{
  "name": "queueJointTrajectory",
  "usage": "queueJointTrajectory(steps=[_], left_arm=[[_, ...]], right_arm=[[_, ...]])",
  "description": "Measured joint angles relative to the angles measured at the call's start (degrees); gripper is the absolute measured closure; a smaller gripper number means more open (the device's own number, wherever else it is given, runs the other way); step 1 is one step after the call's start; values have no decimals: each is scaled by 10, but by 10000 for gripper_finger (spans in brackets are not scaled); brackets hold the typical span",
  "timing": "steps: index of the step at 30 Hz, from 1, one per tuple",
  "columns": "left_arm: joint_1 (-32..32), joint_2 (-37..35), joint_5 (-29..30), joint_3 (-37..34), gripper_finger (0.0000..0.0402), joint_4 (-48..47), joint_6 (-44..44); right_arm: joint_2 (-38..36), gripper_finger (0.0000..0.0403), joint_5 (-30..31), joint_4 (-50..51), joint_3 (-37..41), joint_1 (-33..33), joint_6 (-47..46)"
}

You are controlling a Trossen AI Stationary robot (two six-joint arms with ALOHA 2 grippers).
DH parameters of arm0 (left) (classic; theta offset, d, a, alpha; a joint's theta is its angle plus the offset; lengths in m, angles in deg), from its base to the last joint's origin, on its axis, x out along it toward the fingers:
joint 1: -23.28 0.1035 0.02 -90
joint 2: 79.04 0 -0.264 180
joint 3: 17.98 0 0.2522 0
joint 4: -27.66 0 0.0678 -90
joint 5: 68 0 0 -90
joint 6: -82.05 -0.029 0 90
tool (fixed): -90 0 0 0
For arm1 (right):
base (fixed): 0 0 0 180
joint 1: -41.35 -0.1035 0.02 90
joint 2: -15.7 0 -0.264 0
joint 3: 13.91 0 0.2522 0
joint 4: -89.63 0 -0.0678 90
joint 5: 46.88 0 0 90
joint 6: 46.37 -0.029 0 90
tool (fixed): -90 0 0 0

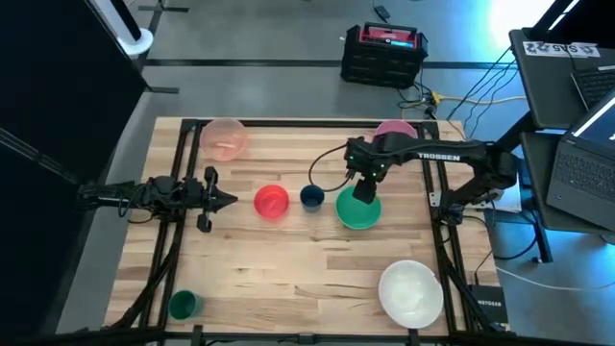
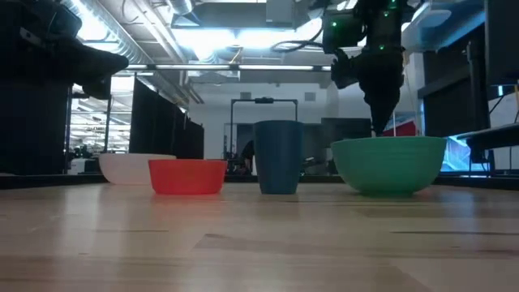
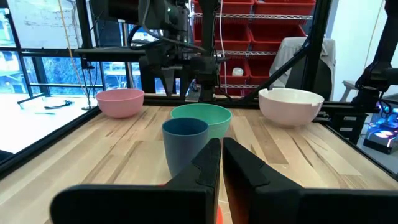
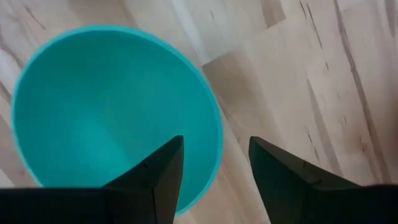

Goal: Nest bowls inside each other
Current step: Stack the green bowl on top of the pink bowl

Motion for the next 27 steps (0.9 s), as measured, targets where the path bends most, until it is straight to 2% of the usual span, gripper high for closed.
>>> queueJointTrajectory(steps=[6, 10, 14, 16, 19, 20, 22, 27], left_arm=[[0, 0, 0, 0, 402, 0, 0], [0, 0, 0, 0, 402, 0, 0], [0, 0, 0, 0, 402, 0, 0], [0, 0, 0, 0, 402, 0, 0], [0, 0, 0, 0, 402, 0, 0], [0, 0, 0, 0, 402, 0, 0], [0, 0, 0, 0, 402, 0, 0], [0, 0, 0, 0, 402, 0, 0]], right_arm=[[30, 235, 7, -4, 4, -1, -1], [45, 235, 10, -22, 36, 0, -3], [51, 240, -16, -59, 69, -1, -13], [51, 268, -21, -74, 79, -1, -16], [51, 366, -22, -80, 82, -1, -20], [51, 383, -23, -76, 82, -1, -17], [46, 395, -27, -63, 80, 0, -27], [2, 398, -3, -41, 66, 64, -60]])
